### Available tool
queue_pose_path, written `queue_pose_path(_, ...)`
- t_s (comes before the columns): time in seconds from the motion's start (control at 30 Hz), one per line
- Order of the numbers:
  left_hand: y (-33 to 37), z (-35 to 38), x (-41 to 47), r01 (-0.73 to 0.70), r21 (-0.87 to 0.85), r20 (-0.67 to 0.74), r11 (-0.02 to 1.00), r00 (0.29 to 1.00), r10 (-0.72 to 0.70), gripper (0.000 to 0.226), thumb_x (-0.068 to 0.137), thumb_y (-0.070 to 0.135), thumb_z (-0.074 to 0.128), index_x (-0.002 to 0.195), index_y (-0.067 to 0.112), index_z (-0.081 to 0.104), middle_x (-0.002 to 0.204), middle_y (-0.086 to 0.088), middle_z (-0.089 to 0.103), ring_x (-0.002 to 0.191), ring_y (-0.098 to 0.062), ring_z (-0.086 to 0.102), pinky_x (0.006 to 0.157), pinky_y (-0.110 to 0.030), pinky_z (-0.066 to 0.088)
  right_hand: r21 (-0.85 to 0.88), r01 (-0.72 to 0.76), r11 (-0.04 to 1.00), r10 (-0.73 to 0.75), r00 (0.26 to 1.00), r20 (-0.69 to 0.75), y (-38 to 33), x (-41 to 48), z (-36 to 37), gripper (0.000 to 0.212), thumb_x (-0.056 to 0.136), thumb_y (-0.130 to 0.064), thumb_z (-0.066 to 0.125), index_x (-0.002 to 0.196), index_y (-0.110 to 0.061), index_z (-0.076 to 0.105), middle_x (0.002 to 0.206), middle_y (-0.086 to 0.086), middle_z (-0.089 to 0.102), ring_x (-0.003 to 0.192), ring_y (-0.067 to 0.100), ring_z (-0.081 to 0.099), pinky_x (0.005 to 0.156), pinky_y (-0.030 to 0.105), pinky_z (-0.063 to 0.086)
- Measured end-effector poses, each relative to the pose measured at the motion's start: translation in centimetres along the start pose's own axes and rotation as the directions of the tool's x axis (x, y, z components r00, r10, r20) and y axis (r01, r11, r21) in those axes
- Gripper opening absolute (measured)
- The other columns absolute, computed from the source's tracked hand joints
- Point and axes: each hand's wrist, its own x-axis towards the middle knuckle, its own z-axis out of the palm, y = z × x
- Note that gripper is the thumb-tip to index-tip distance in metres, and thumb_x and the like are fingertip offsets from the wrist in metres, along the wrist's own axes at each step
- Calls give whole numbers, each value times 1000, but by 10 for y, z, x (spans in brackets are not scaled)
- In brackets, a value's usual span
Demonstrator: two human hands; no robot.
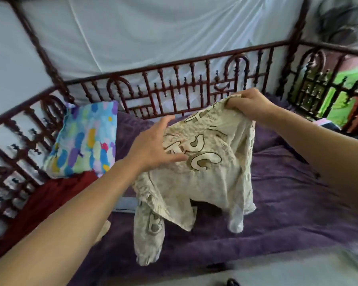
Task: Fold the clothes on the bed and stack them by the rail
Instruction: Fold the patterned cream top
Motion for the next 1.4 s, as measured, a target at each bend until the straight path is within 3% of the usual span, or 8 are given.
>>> queue_pose_path(0.17, -3, -46, -29, 81, 347, 71, 934, 991, -112, 24, 79, 28, 65, 102, 20, 62, 98, -10, 66, 93, -35, 62, 68, -38, 46, -47, 86, 995, -87, 996, -33, -55, -39, -46, 32, 69, -37, 83, 86, -11, 75, 84, 14, 73, 72, 22, 64, 71, 33, 52)
queue_pose_path(0.23, -5, -63, -41, 165, 269, -9, 949, 986, -169, 7, 82, 19, 62, 79, 14, 65, 79, -15, 65, 83, -39, 62, 60, -36, 38, -82, 105, 991, -112, 990, -90, -68, -53, -62, 47, 66, -46, 82, 87, -5, 72, 79, 16, 66, 70, 22, 55, 69, 38, 45)
queue_pose_path(0.33, 0, -97, -48, 218, 116, -99, 969, 973, -207, 29, 89, 18, 59, 61, 16, 55, 63, -13, 57, 71, -36, 61, 56, -34, 34, -76, 138, 987, -149, 978, -150, -79, -68, -81, 61, 56, -60, 80, 87, -7, 72, 76, 8, 64, 68, 20, 54, 67, 38, 45)
queue_pose_path(0.43, 10, -132, -43, 148, -138, -190, 979, 966, -173, 20, 93, 15, 59, 78, 2, 66, 73, -20, 64, 68, -20, 59, 59, -31, 38, -57, 183, 981, -192, 953, -235, -86, -75, -100, 51, 56, -63, 76, 81, -18, 75, 68, -2, 66, 61, 15, 58, 62, 30, 47)
queue_pose_path(0.6, 24, -148, -12, 29, -595, -272, 803, 933, -236, 17, 87, 6, 66, 99, 18, 67, 83, 10, 67, 68, 4, 58, 71, -12, 49, -19, 181, 983, -177, 923, -341, -70, -66, -120, 39, 73, -43, 76, 87, -7, 73, 76, 9, 65, 66, 21, 57, 66, 37, 48)
queue_pose_path(0.83, 0, -31, 40, 364, -455, 103, 812, 928, -359, 13, 90, 17, 63, 78, 17, 69, 62, 5, 57, 57, -6, 47, 59, -28, 37, -221, -153, 963, 74, 941, -329, 42, -24, -112, 44, 82, -47, 69, 68, -6, 63, 59, 3, 51, 56, 17, 49, 50, 26, 39)
queue_pose_path(1.17, -44, 159, 183, 565, -96, 115, 820, 824, -554, 45, 89, 24, 60, 49, 13, 42, 46, -2, 40, 48, -20, 42, 48, -31, 30, -357, -315, 880, 207, 928, -309, 227, 141, -111, 36, 84, -50, 64, 67, -19, 62, 67, 2, 61, 66, 24, 56, 57, 32, 43)
queue_pose_path(1.4, -78, 315, 238, 784, 29, 274, 620, 590, -759, 39, 92, 33, 56, 77, -2, 65, 87, -28, 66, 89, -43, 61, 69, -39, 44, -597, -417, 685, 399, 901, -172, 382, 235, -74, 31, 88, -45, 57, 69, -20, 56, 80, 4, 63, 78, 29, 60, 58, 27, 34)
